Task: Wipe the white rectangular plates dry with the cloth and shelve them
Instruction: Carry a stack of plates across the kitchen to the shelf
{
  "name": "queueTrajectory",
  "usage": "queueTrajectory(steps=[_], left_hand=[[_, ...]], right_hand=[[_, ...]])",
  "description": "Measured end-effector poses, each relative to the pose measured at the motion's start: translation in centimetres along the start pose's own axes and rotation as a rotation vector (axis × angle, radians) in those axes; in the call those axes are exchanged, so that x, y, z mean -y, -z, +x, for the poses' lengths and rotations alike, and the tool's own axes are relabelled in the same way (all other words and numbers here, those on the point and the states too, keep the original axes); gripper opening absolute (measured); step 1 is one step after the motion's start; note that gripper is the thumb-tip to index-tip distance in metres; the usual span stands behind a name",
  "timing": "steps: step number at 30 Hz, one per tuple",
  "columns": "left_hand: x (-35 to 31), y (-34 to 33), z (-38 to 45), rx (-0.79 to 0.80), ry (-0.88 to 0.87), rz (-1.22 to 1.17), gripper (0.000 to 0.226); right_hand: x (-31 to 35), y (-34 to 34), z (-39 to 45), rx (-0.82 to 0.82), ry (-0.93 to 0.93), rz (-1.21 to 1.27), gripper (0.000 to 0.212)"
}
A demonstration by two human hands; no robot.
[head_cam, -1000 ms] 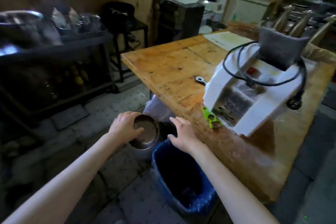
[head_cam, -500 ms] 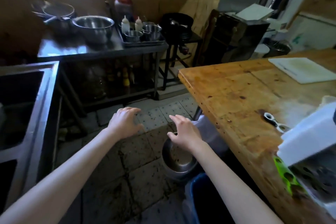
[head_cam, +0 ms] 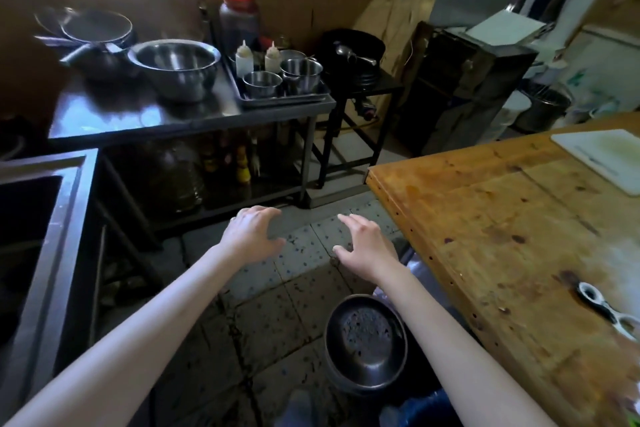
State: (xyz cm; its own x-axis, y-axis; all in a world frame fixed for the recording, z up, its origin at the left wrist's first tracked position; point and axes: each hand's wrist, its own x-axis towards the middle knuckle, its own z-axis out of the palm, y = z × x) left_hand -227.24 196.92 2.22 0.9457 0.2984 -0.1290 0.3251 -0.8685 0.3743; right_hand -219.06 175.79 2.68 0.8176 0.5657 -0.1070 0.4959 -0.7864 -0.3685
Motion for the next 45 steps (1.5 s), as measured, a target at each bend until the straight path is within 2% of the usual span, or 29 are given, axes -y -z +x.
queueTrajectory(steps=[8, 18, 25, 32, 38, 45], left_hand=[[-0.6, 3.2, 14.1, -0.039, -0.059, 0.004, 0.068], [1.3, 5.4, 29.1, -0.010, -0.114, -0.034, 0.067], [4.5, 7.9, 40.5, 0.080, -0.245, 0.048, 0.067], [4.8, 9.2, 49.5, 0.196, -0.418, 0.113, 0.069], [0.4, 7.6, 56.5, 0.314, -0.557, 0.158, 0.070], [-8.5, 4.9, 64.4, 0.339, -0.718, 0.197, 0.071]], right_hand=[[-2.1, 2.9, 13.5, -0.045, -0.025, 0.006, 0.067], [-2.6, 4.4, 27.6, -0.004, -0.095, 0.012, 0.068], [-1.3, 4.4, 36.3, -0.051, -0.227, 0.042, 0.069], [-1.0, 4.3, 41.7, -0.097, -0.407, 0.079, 0.069], [-4.5, 6.6, 43.8, -0.131, -0.601, 0.110, 0.070], [-12.2, 10.2, 46.6, -0.207, -0.734, 0.050, 0.073]])
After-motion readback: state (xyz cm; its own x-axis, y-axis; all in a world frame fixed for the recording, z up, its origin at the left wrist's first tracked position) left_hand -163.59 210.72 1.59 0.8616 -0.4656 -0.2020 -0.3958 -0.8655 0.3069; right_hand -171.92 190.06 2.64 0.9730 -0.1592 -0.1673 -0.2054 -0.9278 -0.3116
